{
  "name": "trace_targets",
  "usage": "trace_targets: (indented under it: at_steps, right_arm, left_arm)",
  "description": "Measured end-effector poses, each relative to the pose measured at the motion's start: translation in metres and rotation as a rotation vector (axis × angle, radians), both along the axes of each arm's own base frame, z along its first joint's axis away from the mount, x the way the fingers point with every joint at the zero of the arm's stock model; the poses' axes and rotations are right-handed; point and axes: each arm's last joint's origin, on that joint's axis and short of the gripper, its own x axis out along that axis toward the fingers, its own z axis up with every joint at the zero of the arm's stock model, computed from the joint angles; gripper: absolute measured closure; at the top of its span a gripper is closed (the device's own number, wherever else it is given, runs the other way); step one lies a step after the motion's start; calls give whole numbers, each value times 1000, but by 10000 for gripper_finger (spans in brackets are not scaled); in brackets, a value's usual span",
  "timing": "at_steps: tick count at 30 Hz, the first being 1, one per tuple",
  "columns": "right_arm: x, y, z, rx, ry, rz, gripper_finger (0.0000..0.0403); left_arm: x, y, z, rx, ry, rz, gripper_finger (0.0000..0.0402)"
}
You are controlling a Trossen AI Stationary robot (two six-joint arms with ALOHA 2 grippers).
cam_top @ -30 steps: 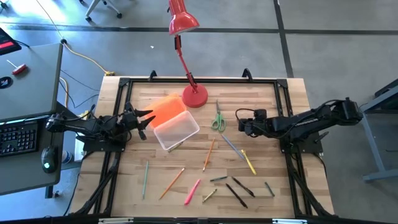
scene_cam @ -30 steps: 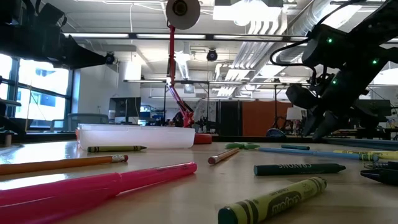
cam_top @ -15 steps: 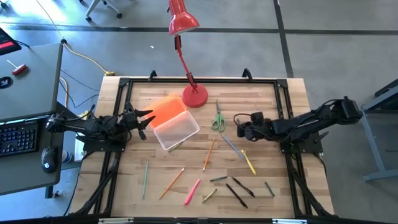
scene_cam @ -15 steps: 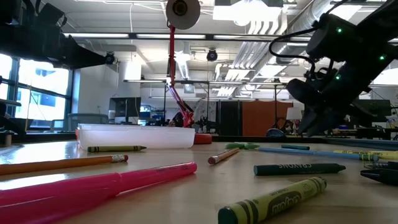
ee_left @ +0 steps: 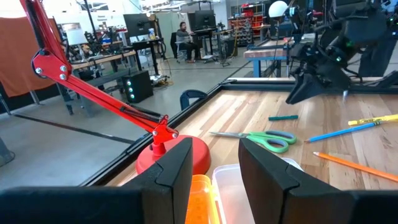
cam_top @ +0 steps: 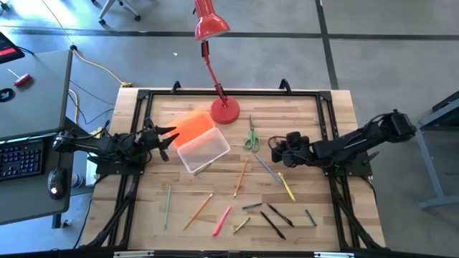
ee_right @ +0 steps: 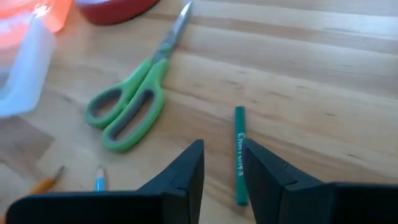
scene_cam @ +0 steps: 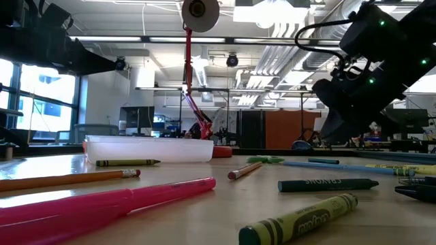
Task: Pick & place school supplies into a supply box
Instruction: Put the top green crayon into the orange supply box
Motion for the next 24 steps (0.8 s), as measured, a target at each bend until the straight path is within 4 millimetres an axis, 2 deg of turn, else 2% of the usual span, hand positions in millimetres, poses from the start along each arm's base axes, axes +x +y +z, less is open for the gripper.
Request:
trace_targets:
  at_steps: [11,18,24]
  right_arm:
    - [7,-2,-31,-18,113,-36,315]
    - [17,-6,-46,-79,117,-48,315]
    - [17,-7,-62,-147,178,-70,316]
  left_arm:
    - [0,0,0,0,0,0,238]
    - [0,0,0,0,0,0,238]
    - [0,0,0,0,0,0,238]
